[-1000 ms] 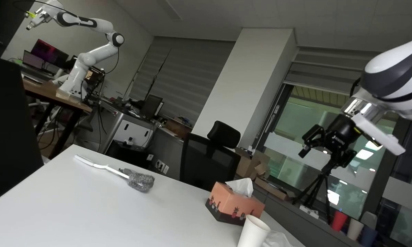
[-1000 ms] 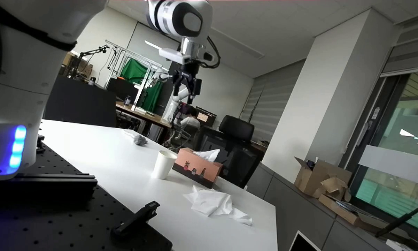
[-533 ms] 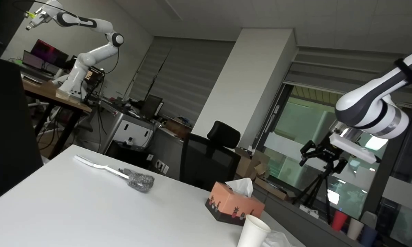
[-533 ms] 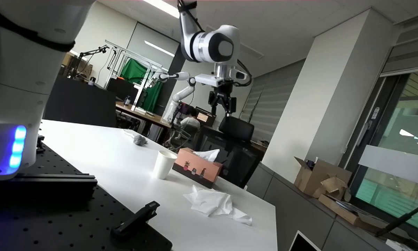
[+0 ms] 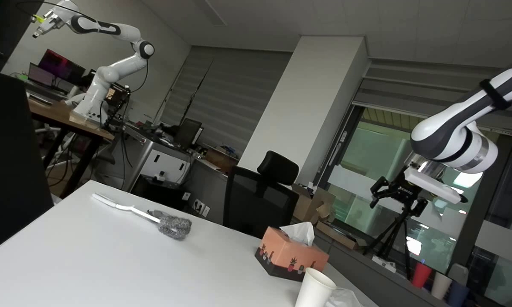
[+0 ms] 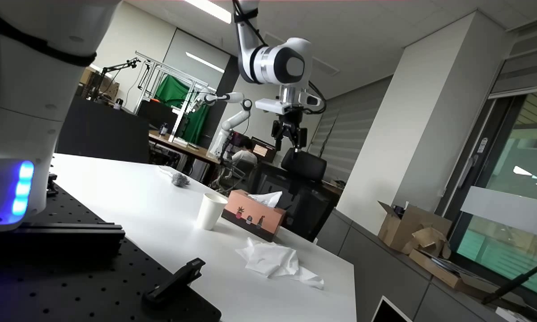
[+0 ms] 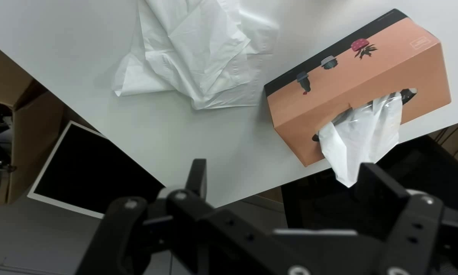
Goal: Pull a tissue out of the box and put it on the table
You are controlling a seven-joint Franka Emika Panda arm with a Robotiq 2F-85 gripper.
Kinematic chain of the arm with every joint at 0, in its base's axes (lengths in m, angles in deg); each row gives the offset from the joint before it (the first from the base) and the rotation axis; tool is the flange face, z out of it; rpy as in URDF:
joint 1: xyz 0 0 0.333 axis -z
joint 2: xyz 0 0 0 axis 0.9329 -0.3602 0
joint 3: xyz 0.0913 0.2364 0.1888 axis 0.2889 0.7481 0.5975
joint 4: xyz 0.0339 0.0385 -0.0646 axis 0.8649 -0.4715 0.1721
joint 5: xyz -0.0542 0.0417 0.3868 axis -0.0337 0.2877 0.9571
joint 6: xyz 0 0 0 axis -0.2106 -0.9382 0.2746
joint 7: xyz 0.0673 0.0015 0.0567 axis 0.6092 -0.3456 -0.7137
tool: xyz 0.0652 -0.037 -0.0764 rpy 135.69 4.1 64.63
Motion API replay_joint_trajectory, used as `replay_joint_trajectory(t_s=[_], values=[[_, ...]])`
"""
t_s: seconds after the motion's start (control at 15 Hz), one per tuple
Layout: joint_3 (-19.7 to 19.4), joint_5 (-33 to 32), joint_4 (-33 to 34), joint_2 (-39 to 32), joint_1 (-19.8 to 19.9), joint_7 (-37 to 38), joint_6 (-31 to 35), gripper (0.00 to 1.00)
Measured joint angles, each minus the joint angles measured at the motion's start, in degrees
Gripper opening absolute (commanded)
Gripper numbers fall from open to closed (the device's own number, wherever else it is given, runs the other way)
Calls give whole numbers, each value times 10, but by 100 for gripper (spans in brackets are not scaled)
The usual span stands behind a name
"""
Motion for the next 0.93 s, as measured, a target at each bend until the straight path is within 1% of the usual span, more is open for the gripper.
replay_joint_trajectory(t_s=[0.4, 0.6, 0.67, 0.8, 0.93], values=[[0, 0, 0, 0, 0, 0, -1, 100], [-15, 0, 4, -7, -14, -2, 13, 100], [-20, 0, 16, -21, -18, -2, 23, 100], [-27, 15, 68, -68, -23, -9, 24, 100], [-24, 40, 134, -129, -25, -63, 8, 100]])
